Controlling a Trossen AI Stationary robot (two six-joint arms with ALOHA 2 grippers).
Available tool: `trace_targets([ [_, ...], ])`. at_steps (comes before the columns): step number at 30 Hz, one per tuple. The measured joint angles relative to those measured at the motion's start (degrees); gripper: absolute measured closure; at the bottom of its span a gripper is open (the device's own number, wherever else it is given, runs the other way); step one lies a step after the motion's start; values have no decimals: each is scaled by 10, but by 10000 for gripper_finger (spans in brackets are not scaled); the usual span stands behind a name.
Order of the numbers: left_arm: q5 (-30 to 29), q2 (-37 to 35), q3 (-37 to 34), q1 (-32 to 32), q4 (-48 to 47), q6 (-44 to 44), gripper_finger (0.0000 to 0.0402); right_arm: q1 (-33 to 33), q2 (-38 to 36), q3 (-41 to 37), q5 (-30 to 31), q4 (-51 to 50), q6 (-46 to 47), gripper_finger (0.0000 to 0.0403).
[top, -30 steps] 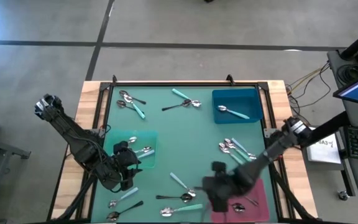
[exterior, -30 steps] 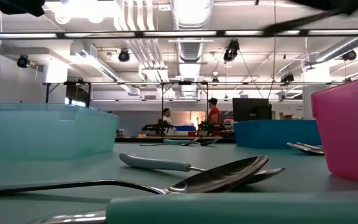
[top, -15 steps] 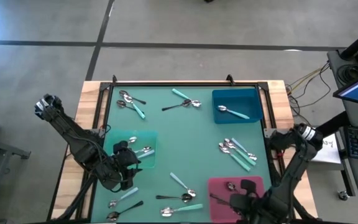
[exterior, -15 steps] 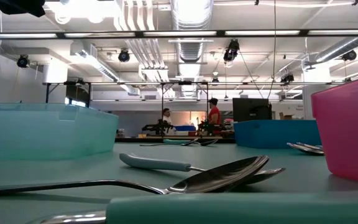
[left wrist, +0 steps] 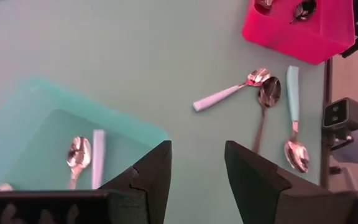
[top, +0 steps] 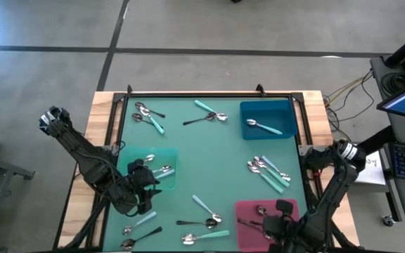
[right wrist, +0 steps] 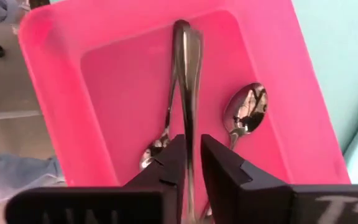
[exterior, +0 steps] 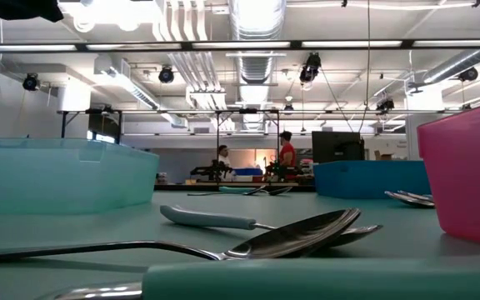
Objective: Sort silverware by color (type)
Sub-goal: Put the black spoon into the red bin, then put the blue spoon into the green bin
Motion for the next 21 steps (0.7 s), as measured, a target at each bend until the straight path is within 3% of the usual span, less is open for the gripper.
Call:
trace_targets([
  [6, 81, 17, 0, -1, 18, -25, 267, 0, 0, 0, 0, -14, 5, 308],
  [11, 179, 72, 0, -15, 45, -41, 267, -3, 0, 0, 0, -15, 1, 266],
  [21, 290, 180, 0, -93, 10, -209, 267, -6, 0, 0, 5, -13, -6, 230],
])
